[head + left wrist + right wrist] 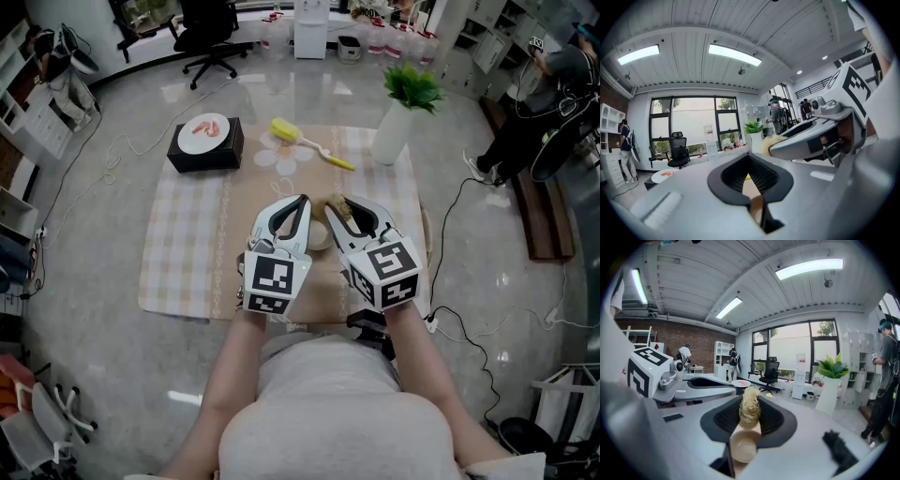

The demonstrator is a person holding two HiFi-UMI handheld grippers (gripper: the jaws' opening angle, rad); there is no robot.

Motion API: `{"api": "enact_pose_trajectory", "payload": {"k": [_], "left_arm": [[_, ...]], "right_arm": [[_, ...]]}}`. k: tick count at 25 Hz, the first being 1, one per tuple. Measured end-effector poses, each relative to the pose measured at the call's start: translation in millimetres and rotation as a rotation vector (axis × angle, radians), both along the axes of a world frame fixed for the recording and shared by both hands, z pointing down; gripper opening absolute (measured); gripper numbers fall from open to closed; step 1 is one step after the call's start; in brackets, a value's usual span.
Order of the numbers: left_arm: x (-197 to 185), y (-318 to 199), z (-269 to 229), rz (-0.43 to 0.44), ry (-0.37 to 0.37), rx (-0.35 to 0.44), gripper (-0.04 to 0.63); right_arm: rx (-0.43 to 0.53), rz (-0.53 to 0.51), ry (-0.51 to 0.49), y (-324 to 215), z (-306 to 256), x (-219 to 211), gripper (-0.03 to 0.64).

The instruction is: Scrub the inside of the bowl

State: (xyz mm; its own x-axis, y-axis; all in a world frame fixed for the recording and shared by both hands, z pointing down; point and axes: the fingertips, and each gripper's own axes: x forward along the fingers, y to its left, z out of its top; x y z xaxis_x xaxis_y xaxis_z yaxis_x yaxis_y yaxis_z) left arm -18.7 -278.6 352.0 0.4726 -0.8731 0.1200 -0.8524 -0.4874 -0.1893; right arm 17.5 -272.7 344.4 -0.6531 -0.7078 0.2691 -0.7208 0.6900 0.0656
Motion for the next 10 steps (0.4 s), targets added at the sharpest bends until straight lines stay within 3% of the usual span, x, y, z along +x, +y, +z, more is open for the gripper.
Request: {"api": "enact_pose_trajectory", "payload": {"k": [10], "left_arm": [[-4.5, -3.6, -8.5, -0.007, 0.006, 0.017, 0.002]], "right_arm": [[0.008, -0.003, -0.009, -2.2, -4.6, 1.5, 0.097]]}}
